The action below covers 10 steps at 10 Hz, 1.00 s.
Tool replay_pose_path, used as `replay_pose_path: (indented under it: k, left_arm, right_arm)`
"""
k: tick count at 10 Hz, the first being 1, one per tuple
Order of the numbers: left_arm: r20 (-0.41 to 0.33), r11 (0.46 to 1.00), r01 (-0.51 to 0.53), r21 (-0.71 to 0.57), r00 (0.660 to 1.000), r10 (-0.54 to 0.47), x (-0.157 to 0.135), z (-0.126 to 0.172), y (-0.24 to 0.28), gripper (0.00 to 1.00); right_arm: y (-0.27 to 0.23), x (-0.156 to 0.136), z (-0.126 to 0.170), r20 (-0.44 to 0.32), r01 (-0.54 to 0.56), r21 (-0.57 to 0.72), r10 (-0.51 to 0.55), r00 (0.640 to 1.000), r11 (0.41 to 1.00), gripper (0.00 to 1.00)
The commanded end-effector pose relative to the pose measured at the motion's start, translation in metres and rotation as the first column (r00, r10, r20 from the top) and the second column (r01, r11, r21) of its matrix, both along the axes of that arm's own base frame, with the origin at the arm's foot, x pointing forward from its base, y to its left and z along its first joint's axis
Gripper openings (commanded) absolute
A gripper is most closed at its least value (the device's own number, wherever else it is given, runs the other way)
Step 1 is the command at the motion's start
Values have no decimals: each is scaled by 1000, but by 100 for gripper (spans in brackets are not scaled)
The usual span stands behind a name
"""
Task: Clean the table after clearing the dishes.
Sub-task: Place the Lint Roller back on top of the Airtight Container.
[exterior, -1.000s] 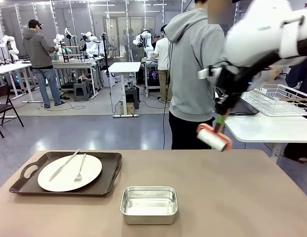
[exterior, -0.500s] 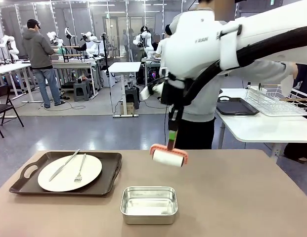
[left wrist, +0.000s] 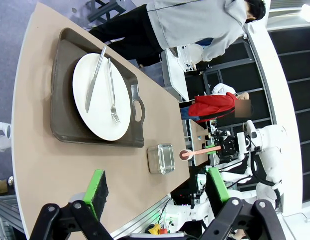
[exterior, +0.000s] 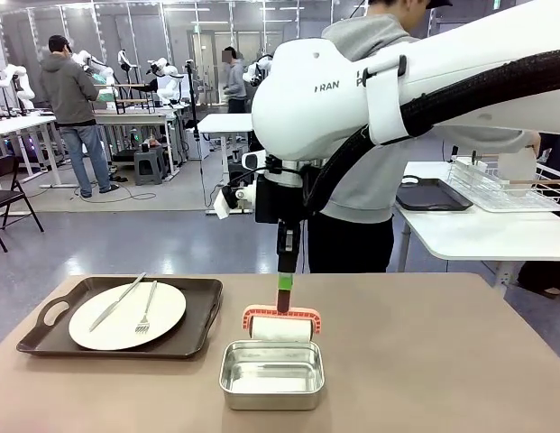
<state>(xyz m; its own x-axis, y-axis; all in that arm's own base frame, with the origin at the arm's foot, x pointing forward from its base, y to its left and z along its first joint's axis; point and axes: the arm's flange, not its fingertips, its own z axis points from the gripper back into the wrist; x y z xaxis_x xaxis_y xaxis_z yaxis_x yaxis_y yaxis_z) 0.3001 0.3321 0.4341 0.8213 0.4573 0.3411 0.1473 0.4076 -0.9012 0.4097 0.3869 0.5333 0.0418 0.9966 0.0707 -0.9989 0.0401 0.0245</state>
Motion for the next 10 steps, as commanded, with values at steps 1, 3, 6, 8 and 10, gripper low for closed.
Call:
replay_pose_path:
  k: [1,3,6,8,10]
  left_arm:
    - [2,1000,13,4,1000,-13,-4,3,2,100]
    - [2,1000,13,4,1000,-13,-4,3,2,100]
    - [2,1000,13,4,1000,-13,-4,3,2,100]
    - [2,1000,13,4,1000,-13,-4,3,2,100]
    - [2,1000,13,4,1000,-13,-4,3,2,100]
  right_arm:
    - [-2,4,0,13,5,-2,-5,1000,1000,21]
    - [-2,4,0,13,5,-2,-5,1000,1000,21]
    - [13,5,-16,89,-36,-12,37,995,999,21]
    - [24,10,-28,54,-55,-20,56,997,998,21]
    - [32,21,-44,-8,-80,-12,80,997,997,21]
